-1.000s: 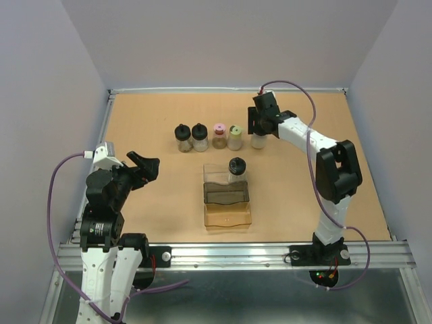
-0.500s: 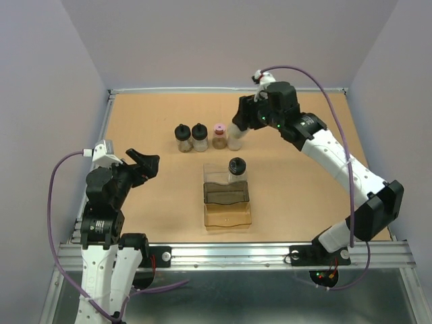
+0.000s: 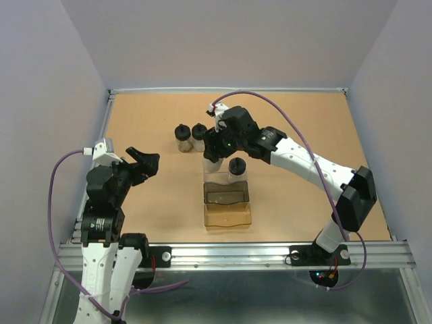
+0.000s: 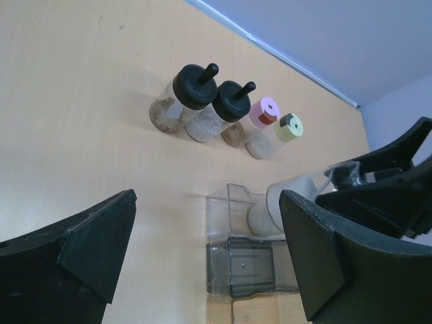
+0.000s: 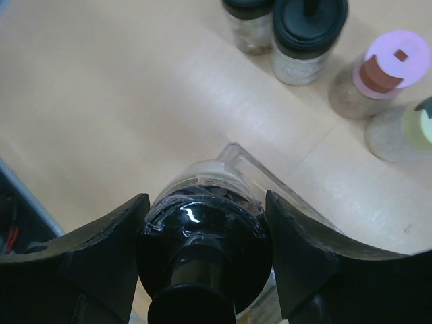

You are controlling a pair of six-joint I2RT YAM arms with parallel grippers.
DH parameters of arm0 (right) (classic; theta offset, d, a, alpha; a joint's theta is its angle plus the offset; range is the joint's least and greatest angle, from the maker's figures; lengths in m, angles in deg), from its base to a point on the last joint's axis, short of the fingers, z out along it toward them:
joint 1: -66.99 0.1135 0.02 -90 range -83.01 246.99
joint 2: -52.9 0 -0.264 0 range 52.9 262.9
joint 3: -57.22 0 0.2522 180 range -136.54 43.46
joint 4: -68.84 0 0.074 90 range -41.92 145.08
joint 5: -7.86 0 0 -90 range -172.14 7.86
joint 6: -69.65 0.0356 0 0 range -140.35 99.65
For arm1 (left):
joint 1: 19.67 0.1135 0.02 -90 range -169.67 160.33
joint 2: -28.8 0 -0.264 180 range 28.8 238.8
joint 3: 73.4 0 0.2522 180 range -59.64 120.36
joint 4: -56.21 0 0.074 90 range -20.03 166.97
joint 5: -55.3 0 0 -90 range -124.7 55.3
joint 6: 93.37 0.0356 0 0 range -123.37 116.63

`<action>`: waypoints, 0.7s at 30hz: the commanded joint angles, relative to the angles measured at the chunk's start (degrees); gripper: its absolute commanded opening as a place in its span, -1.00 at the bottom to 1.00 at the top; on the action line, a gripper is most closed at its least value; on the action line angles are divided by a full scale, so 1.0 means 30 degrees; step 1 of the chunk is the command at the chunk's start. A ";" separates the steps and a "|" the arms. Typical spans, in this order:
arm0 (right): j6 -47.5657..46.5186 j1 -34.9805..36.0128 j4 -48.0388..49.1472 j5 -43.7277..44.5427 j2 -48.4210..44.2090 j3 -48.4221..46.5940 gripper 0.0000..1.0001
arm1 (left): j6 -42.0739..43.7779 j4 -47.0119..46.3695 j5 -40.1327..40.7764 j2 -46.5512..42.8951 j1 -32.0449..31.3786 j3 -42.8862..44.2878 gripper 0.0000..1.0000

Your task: Organize the condiment bottles

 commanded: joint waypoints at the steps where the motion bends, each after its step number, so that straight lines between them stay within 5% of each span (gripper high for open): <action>1: -0.0102 0.0160 0.1404 0.2258 0.0739 0.0032 -0.99 | -0.0051 -0.1058 -0.0140 0.0023 0.0001 0.0619 0.97; 21: 0.0337 0.0893 0.2020 0.2998 0.3614 0.0032 -0.99 | 0.0125 -0.0706 0.0035 -0.0212 0.0001 0.0677 0.97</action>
